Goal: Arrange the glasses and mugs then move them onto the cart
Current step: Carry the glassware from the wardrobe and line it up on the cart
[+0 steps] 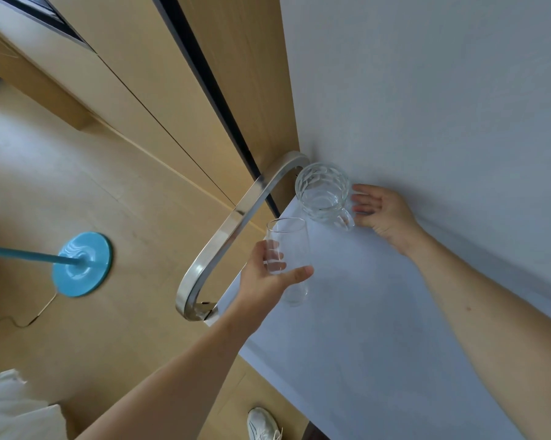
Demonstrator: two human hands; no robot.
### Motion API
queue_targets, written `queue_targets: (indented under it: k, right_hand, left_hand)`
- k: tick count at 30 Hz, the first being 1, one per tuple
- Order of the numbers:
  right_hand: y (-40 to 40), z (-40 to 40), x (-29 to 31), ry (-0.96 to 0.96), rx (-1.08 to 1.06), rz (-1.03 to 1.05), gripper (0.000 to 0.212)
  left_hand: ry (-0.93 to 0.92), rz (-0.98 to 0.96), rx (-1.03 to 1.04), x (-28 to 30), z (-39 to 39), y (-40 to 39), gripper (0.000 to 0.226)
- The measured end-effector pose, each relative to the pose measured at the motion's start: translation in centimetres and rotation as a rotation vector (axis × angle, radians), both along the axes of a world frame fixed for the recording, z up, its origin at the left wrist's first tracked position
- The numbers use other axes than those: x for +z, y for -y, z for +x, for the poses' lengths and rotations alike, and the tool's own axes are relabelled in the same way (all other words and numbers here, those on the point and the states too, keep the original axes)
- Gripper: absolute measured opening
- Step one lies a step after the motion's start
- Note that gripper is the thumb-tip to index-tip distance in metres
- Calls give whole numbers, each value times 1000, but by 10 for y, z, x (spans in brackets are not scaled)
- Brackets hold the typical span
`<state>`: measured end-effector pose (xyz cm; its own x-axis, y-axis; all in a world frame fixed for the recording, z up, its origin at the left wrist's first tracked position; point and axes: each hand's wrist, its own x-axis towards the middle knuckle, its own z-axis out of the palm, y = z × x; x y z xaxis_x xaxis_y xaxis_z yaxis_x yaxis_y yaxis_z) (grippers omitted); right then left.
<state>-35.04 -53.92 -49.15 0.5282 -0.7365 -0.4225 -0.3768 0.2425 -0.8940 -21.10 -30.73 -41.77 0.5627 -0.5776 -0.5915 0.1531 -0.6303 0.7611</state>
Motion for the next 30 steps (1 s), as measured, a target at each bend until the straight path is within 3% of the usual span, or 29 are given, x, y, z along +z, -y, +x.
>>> queue_targets:
  k: [11,19,30]
  right_hand:
    - [-83,-47,41,-233,-152,-160,62]
    - [-210,-36,106,-140,-292,-203,43]
    - [-372,-51,118,-297,-434,-238,48]
  left_hand:
    - [3,-86,-81,22,-7,-34,77]
    - [67,-215,-246,54,3,-97,81]
    - [107,-325,-408,67,10,-185,84]
